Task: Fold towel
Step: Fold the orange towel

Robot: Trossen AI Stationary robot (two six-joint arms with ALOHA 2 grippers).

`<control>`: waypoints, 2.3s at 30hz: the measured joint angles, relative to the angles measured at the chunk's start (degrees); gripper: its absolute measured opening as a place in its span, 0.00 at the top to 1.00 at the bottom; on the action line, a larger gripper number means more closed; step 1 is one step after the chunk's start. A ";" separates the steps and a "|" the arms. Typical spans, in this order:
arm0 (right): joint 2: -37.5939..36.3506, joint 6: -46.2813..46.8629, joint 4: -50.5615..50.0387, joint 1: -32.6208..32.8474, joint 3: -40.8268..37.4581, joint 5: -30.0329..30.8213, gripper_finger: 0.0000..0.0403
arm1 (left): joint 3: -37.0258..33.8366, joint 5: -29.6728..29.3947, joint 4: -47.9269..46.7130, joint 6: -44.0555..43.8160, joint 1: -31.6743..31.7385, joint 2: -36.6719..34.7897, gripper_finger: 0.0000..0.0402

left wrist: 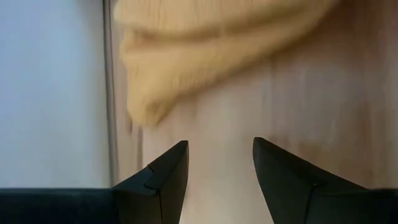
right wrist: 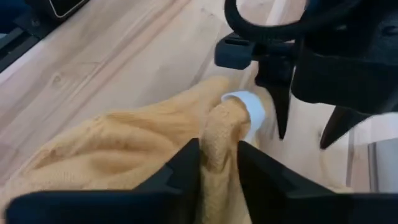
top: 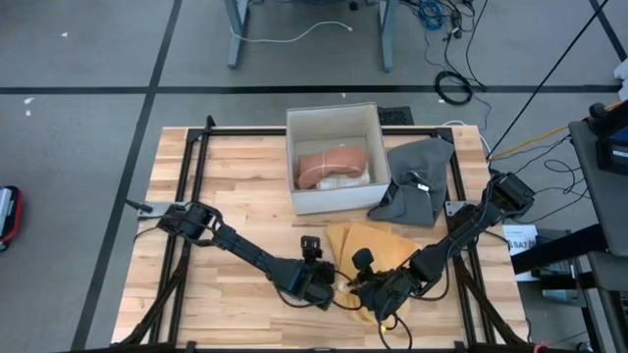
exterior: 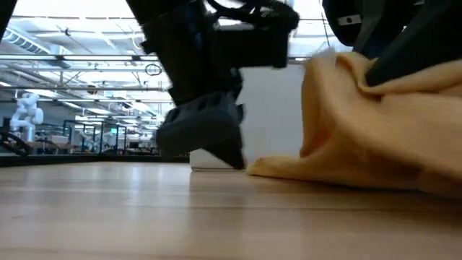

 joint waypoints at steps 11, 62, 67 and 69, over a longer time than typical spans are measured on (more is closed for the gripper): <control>0.00 5.34 -1.67 0.14 0.00 -0.26 0.59 | 0.01 5.44 11.86 7.27 -0.69 0.00 0.54; 0.00 14.45 -8.61 2.64 -0.04 -0.06 0.61 | 0.05 42.91 22.77 20.95 1.59 -0.19 0.54; 0.00 14.41 -8.61 2.68 -0.07 0.00 0.61 | 0.09 44.36 23.55 20.98 2.07 1.80 0.54; 0.00 14.25 -8.63 2.64 -0.07 0.00 0.61 | 0.13 44.47 23.46 21.17 2.07 2.60 0.54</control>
